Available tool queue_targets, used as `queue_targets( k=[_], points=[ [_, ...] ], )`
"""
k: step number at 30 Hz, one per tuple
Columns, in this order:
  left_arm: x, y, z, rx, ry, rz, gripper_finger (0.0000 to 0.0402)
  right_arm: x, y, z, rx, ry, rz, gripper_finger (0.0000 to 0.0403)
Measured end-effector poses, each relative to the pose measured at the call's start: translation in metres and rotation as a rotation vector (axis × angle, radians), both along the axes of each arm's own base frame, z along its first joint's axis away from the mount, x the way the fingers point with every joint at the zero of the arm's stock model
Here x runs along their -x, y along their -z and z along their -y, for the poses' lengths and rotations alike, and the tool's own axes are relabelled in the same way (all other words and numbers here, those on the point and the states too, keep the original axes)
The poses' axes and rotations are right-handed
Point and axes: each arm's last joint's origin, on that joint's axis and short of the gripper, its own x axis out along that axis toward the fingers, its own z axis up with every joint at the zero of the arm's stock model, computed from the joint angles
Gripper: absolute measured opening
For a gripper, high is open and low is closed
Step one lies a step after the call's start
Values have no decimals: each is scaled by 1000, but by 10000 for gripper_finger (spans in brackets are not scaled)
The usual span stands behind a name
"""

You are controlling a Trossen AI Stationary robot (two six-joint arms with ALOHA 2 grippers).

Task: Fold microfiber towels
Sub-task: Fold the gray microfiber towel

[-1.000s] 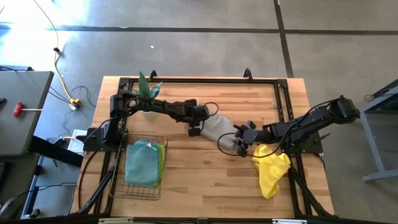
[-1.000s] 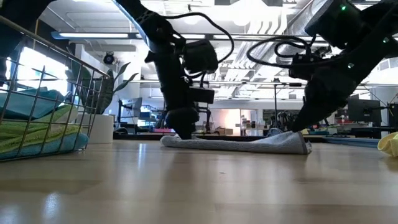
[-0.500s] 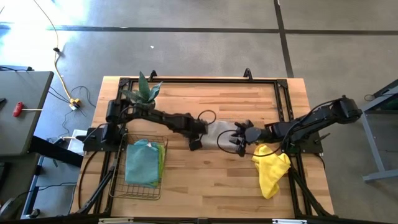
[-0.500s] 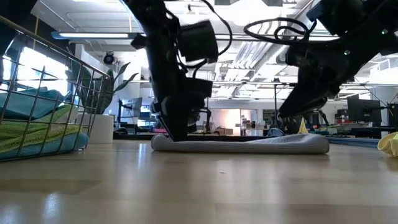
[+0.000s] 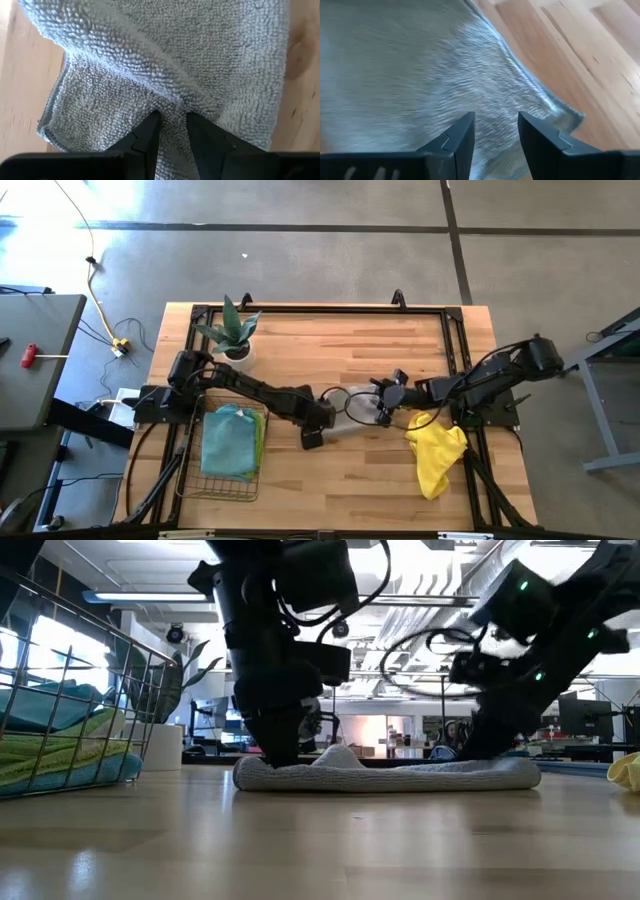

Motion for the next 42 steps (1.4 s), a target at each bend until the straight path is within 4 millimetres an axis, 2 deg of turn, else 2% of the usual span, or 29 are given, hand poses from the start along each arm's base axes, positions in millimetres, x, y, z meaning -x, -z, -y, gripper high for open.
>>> queue_targets(
  k=[6, 14, 17, 22, 26, 28, 31, 37, 39, 42],
  points=[
    [2, 0, -1, -12, -54, -14, 94, -1, 8, 16, 62, 41, -59, 144],
    [2, 0, -1, -21, -78, -11, 94, 3, -11, 20, 85, 6, -3, 144],
    [2, -1, -3, -89, -87, -9, 94, 6, -21, 17, 13, -1, 47, 144],
    [-4, -8, -8, -257, -85, 14, 92, 11, -31, 9, -237, -15, 108, 148],
    [-10, -19, -8, -290, -28, 20, 90, 14, -34, -9, -395, -98, 102, 166],
    [-13, -23, -7, -293, 2, 29, 89, 15, -35, -20, -407, -177, 92, 175],
    [-12, -24, -7, -297, 44, 7, 89, 21, -33, -38, -287, -337, 40, 180],
    [-8, -19, -8, -238, 90, -40, 89, 38, -25, -51, 165, -459, -119, 180],
    [-8, -20, -8, -235, 90, -40, 89, 38, -26, -53, 242, -478, -116, 180],
    [-8, -19, -8, -204, 95, -39, 89, 38, -26, -56, 257, -514, -107, 180]
  ],
)
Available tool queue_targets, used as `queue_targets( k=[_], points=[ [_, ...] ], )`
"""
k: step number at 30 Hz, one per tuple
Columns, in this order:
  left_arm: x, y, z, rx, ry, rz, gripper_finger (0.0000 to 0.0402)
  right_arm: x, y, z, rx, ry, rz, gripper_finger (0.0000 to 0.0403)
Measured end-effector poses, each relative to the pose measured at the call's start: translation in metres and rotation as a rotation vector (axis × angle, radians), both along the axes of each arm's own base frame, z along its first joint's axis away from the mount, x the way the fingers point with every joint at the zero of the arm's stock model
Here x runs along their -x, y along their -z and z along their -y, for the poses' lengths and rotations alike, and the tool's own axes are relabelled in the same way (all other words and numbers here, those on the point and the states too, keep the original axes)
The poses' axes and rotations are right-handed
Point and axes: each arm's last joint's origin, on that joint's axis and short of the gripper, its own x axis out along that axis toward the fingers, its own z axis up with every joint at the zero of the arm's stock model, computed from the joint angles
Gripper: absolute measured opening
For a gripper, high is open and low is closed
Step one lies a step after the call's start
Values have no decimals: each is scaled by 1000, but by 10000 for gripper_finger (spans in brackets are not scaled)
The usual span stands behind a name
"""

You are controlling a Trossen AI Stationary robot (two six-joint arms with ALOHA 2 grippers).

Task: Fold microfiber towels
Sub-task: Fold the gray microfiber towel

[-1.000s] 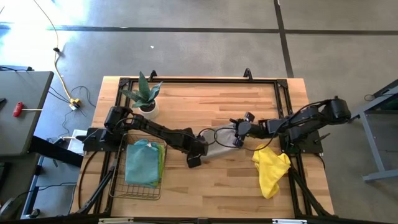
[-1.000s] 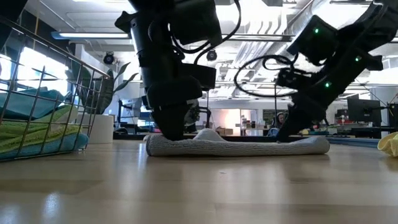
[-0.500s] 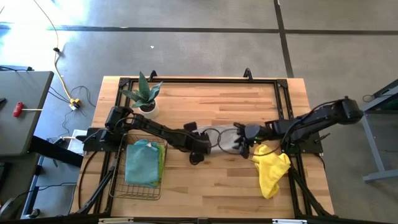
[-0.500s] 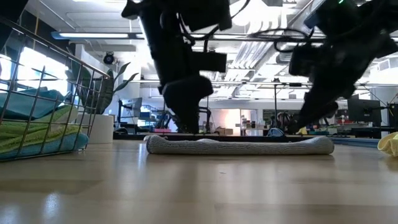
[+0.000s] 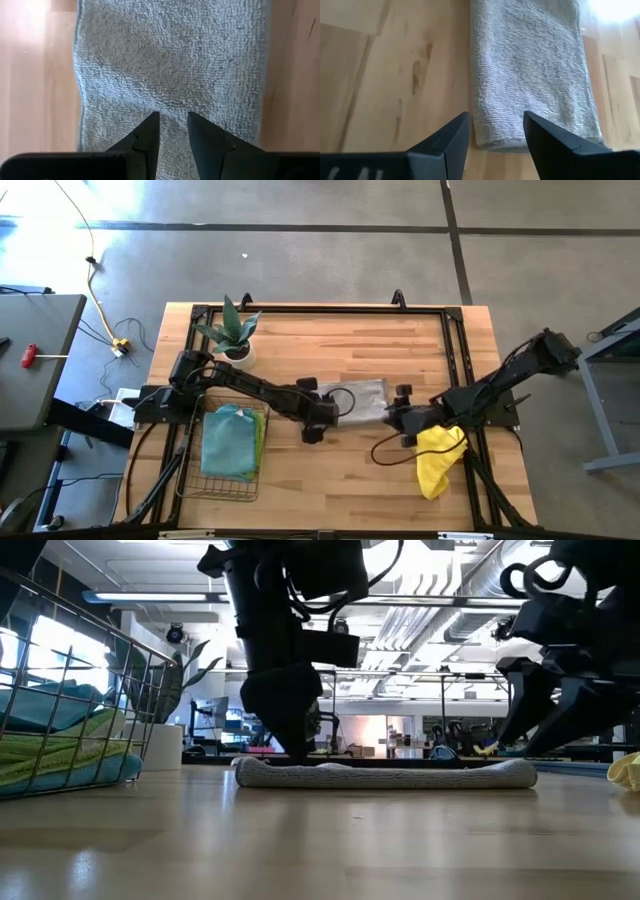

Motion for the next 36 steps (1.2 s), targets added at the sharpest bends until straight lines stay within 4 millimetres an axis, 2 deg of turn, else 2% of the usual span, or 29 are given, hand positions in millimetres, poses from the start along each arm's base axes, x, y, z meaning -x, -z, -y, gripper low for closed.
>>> queue_targets(
  k=[6, 14, 19, 23, 30, 33, 36],
  points=[
    [0, 0, 1, 18, -3, 3, 89, 0, 3, -2, -12, 10, -8, 180],
    [0, 0, 0, 26, -37, 9, 89, -6, 26, -2, 58, 64, -86, 180],
    [0, 1, 1, 38, -50, 11, 89, -8, 31, -3, 72, 83, -91, 174],
    [0, 3, 1, 55, -56, 6, 89, -8, 32, -3, 64, 86, -98, 129],
    [-3, 22, -3, 65, -66, -40, 89, -6, 33, -3, 50, 71, -131, 11],
    [-4, 28, -3, 76, -74, -54, 89, -5, 32, -3, 65, 65, -165, 14],
    [-5, 28, -3, 83, -100, -27, 89, -4, 24, -2, 142, 62, -278, 17]
  ],
)
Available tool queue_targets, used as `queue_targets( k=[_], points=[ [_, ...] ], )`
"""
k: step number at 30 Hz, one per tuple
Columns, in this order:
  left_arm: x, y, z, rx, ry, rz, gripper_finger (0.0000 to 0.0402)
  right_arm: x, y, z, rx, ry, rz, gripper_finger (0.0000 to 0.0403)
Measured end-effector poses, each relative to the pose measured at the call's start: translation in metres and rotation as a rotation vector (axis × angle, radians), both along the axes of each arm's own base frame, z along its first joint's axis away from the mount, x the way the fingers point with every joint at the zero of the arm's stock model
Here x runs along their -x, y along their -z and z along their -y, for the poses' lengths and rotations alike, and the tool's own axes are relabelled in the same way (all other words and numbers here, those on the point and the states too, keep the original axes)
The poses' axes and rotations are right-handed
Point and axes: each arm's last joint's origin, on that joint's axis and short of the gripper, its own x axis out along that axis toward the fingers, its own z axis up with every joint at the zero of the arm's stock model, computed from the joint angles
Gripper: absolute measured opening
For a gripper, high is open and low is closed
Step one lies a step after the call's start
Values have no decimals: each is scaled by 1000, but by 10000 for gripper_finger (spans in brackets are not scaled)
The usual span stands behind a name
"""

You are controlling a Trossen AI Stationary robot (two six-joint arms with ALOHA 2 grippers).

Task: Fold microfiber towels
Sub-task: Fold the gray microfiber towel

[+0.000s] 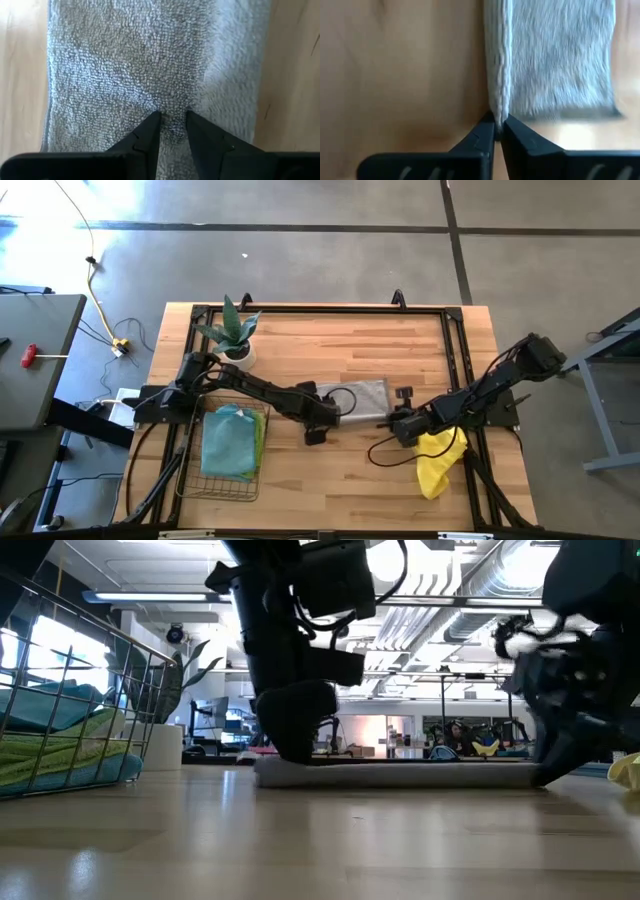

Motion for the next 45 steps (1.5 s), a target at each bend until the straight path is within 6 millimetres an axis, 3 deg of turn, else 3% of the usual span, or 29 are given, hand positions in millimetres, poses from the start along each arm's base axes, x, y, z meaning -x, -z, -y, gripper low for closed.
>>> queue_targets(
  k=[6, 13, 20, 25, 32, 38, 45],
  points=[
    [-2, -1, 2, 12, -26, 35, 89, -10, -36, -2, 156, -80, -162, 5],
    [-4, -11, 13, 9, -8, 65, 89, -30, -65, -8, 171, -200, -141, 2],
    [2, -57, 30, -1, 65, 130, 89, -57, -84, -6, 182, -241, -27, 1],
    [14, -80, 42, -40, 52, 154, 89, -84, -83, -7, 226, -338, 3, 1],
    [34, -97, 63, -55, 43, 121, 89, -136, -70, -9, 304, -434, 13, 0],
    [52, -111, 84, -47, 48, 123, 89, -184, -60, -3, 332, -422, 88, 0],
    [71, -129, 107, -55, 55, 164, 89, -222, -45, 3, 291, -442, 145, 0]
  ],
)
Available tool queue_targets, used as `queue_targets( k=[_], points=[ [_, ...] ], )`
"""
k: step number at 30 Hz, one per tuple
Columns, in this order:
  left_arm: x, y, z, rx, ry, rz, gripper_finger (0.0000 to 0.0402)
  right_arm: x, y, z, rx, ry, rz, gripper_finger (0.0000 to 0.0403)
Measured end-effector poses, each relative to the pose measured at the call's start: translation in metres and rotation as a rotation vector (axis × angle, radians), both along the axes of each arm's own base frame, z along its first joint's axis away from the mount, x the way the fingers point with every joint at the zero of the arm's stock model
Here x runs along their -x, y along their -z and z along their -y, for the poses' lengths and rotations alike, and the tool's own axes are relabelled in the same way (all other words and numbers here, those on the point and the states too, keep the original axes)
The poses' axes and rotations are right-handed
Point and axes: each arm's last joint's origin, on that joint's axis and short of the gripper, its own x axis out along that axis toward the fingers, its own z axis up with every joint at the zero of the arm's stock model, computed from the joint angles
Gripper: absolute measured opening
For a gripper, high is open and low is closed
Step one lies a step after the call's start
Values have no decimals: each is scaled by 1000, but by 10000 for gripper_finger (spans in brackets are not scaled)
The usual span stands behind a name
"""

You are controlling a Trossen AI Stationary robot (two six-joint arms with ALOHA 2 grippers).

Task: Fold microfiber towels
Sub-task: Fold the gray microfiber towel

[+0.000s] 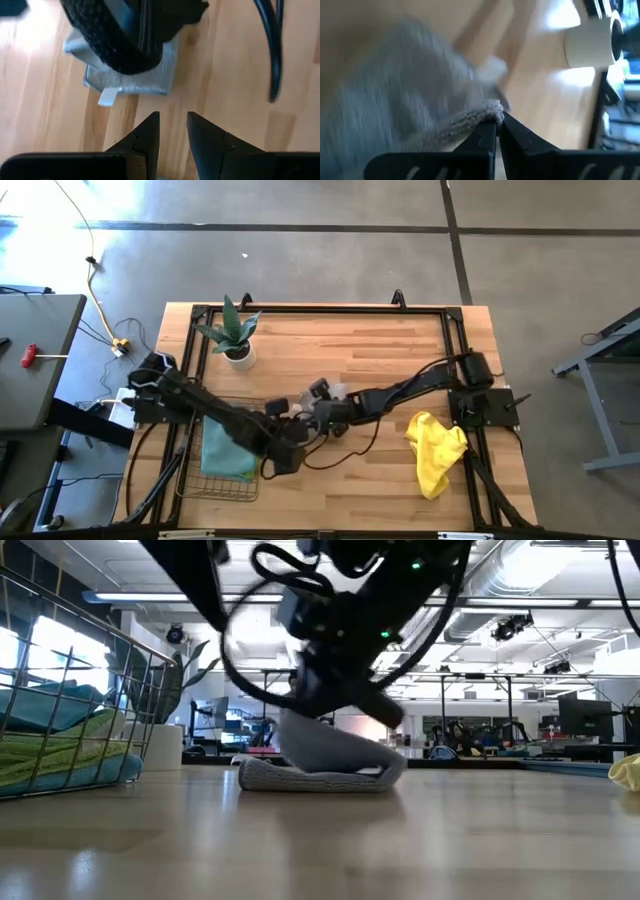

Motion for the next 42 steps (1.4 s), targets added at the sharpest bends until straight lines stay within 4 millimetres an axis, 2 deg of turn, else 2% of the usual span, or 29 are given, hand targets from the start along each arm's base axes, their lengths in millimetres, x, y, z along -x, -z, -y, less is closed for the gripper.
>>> queue_targets(
  k=[5, 9, 15, 18, 22, 27, 30, 35, 39, 42],
  points=[
    [12, -11, 9, -13, -12, 34, 89, -13, -1, -5, -71, -60, 56, 0],
    [18, -14, 12, -36, -31, 50, 89, -13, -1, -6, -118, -75, 63, 0],
    [20, -16, 15, -48, -30, 64, 89, -11, 2, -10, -279, -112, 23, 7],
    [20, -17, 14, -51, -30, 65, 89, -9, 3, -14, -306, -98, 8, 40],
    [19, -17, 14, -53, -32, 66, 89, -7, 3, -18, -303, -75, 10, 109],
    [19, -15, 13, -104, -45, 87, 89, 4, -15, -22, -207, 62, 39, 168],
    [21, -9, 9, -146, -74, 88, 89, 20, -31, -24, -242, 124, -1, 170],
    [20, 7, -3, -172, -110, 72, 89, 45, -45, -21, -453, 208, -174, 148],
    [16, 14, -20, -179, -124, 33, 89, 53, -42, -15, -535, 271, -285, 134],
    [8, 16, -37, -145, -102, 6, 89, 59, -30, -15, -548, 282, -300, 130]
  ],
)
